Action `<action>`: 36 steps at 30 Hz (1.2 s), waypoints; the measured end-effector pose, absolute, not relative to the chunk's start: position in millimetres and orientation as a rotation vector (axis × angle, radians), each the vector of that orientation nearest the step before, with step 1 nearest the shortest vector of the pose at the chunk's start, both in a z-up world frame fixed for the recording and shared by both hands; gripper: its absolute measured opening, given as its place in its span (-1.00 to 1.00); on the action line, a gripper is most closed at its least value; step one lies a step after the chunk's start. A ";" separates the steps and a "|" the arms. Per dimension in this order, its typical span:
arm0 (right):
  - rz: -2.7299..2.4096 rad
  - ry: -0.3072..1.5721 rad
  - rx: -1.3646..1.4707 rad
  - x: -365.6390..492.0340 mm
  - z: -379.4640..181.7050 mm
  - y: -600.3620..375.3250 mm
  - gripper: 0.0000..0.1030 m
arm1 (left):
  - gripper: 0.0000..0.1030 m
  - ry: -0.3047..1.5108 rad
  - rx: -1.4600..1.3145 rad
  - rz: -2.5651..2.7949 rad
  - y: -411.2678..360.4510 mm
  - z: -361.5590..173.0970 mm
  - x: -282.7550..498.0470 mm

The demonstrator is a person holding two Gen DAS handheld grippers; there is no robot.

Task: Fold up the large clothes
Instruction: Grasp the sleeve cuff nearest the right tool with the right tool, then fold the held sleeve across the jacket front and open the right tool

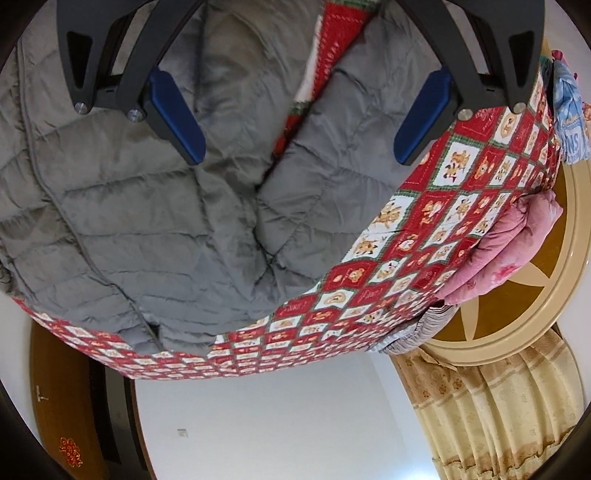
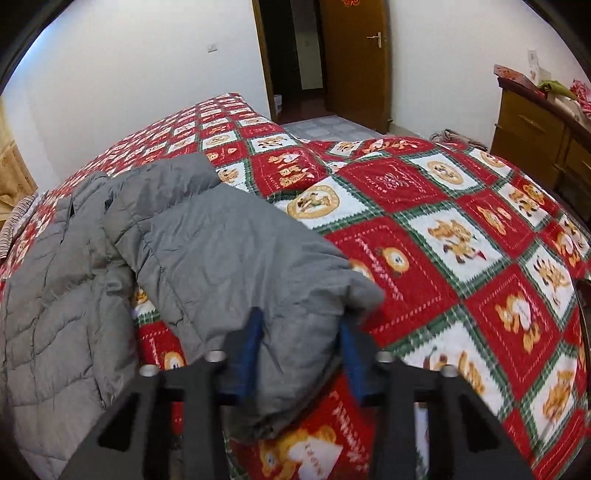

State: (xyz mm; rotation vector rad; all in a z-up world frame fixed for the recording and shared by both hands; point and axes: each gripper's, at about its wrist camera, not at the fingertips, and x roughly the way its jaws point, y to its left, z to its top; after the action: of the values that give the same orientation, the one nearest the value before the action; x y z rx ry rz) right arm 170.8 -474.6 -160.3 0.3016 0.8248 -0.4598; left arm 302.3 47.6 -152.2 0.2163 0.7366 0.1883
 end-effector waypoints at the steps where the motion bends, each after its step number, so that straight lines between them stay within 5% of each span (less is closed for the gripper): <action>1: -0.457 0.823 0.310 172.8 -157.9 -480.0 -0.62 | 1.00 0.737 0.211 0.192 50.1 -150.8 304.1; 5: -0.484 0.790 0.297 182.6 -138.5 -493.0 -0.81 | 1.00 0.739 0.196 0.212 71.0 -146.1 315.0; 19: -0.292 0.585 -0.004 260.8 -27.0 -373.0 -0.86 | 1.00 0.724 0.190 0.267 102.2 -134.4 344.3; 36: 0.035 0.583 -0.163 337.7 -52.3 -174.6 -0.87 | 1.00 0.739 0.184 0.267 114.5 -146.0 355.5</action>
State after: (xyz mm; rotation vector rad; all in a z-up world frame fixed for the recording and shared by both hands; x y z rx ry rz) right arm 337.7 -174.6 -52.3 -0.1627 0.5829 0.0346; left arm 355.5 114.5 -146.0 0.1845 0.7393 0.2674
